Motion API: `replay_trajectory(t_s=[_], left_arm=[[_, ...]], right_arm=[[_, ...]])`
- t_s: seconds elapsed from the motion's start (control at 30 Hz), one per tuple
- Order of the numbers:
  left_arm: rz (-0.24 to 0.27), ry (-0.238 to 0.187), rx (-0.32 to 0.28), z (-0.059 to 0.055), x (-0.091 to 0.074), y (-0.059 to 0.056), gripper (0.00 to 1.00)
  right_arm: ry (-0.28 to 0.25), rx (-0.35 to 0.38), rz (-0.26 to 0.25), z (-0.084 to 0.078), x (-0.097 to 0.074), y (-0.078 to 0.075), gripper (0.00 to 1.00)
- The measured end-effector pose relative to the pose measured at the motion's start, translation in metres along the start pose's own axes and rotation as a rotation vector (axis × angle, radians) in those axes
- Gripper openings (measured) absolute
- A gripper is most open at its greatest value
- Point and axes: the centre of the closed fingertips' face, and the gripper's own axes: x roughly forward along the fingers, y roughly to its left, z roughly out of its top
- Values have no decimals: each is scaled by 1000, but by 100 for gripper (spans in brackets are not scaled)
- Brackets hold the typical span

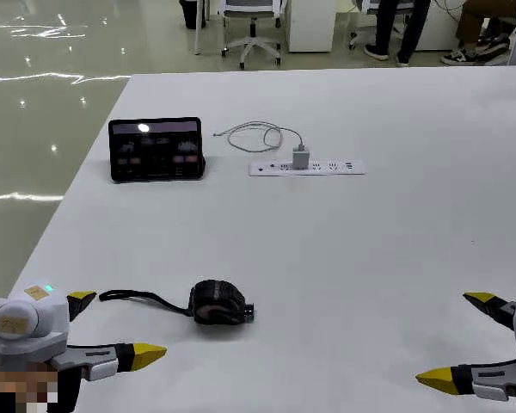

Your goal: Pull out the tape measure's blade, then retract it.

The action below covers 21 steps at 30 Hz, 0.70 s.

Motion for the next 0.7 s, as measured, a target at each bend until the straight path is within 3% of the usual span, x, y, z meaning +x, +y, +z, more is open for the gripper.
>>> replay_trajectory(t_s=[0.2,0.33,0.37,0.47,0.7], left_arm=[[-12,2,-12,1,-2,0,100],[-6,-2,-22,3,-2,2,100],[-27,-8,-50,4,-1,-1,100],[-5,23,-32,0,1,3,100],[-24,17,-17,4,1,0,100]], right_arm=[[12,-1,-31,-10,-9,-13,100],[12,11,-39,-8,-10,-10,100],[15,17,-39,-9,-10,-10,100],[22,33,-35,-10,-11,-8,100],[10,29,-28,-6,-11,-4,100]])
